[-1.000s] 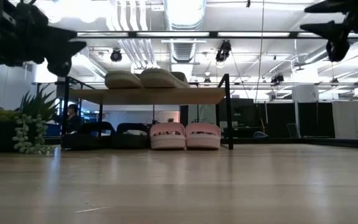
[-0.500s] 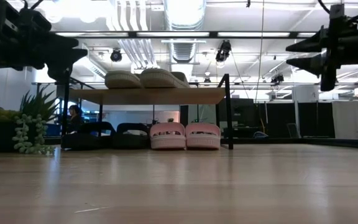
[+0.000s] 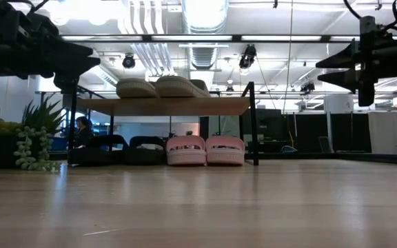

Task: Pick and place slides into the shelf
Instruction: Return to Home Position

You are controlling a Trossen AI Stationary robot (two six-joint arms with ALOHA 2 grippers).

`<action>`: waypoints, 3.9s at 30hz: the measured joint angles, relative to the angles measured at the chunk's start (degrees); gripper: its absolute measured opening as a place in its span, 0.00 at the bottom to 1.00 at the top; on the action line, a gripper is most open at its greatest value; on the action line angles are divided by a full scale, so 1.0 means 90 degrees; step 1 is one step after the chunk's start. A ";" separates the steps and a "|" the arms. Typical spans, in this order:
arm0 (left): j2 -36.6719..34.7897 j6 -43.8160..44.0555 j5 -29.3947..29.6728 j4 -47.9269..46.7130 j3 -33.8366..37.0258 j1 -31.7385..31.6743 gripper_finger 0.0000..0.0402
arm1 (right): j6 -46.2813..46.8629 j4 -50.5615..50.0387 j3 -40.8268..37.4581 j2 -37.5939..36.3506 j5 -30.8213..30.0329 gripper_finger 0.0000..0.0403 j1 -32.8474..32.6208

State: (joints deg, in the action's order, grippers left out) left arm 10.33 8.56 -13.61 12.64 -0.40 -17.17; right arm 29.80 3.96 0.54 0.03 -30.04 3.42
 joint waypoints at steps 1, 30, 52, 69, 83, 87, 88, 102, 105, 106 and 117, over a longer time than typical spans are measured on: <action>0.0001 0.0000 -0.0002 -0.0007 -0.0004 0.0000 0.36 | 0.0000 0.0021 0.0000 0.0014 0.0000 0.38 0.0000; 0.0211 0.0000 0.0212 -0.0017 0.0005 0.1353 0.36 | 0.0000 -0.0041 0.0005 0.0185 0.0000 0.37 -0.1059; 0.0104 0.0000 0.0215 -0.0100 0.0012 0.1352 0.36 | 0.0010 -0.0048 0.0007 0.0003 0.0000 0.36 -0.2657; -0.0046 0.0000 0.0214 -0.0119 0.0012 0.1350 0.36 | 0.0005 -0.0048 0.0007 0.0013 -0.0002 0.35 -0.1877; -0.0057 0.0000 0.0214 -0.0128 0.0012 0.1350 0.36 | -0.2055 -0.0030 0.0007 0.0045 -0.0151 0.34 -0.1875; -0.0087 0.0000 0.0213 -0.0124 0.0012 0.1350 0.36 | -0.3314 -0.0038 0.0007 0.0047 0.0046 0.36 -0.1877; -0.0087 0.0000 0.0214 -0.0128 0.0012 0.1352 0.36 | -0.3214 -0.0041 0.0007 0.0047 0.0046 0.37 -0.1877; -0.0115 0.0000 0.0214 -0.0128 0.0014 0.1352 0.36 | -0.3714 -0.0082 0.0007 0.0174 0.0770 0.45 -0.1875; -0.0118 0.0000 0.0214 -0.0126 0.0015 0.1351 0.36 | -0.4757 -0.0084 0.0007 0.0179 0.0907 0.46 -0.1875; -0.0112 0.0000 0.0213 -0.0127 0.0014 0.1350 0.36 | -0.5161 -0.0085 0.0007 0.0179 0.1061 0.46 -0.1875; -0.0050 0.0000 0.0213 -0.0127 0.0012 0.1352 0.36 | -0.4174 -0.0241 0.0007 0.0191 0.2248 0.44 -0.1694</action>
State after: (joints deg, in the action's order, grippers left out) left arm 9.88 8.56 -11.69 11.50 -0.30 -5.00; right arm -7.77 1.79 0.60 1.75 -9.81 -11.83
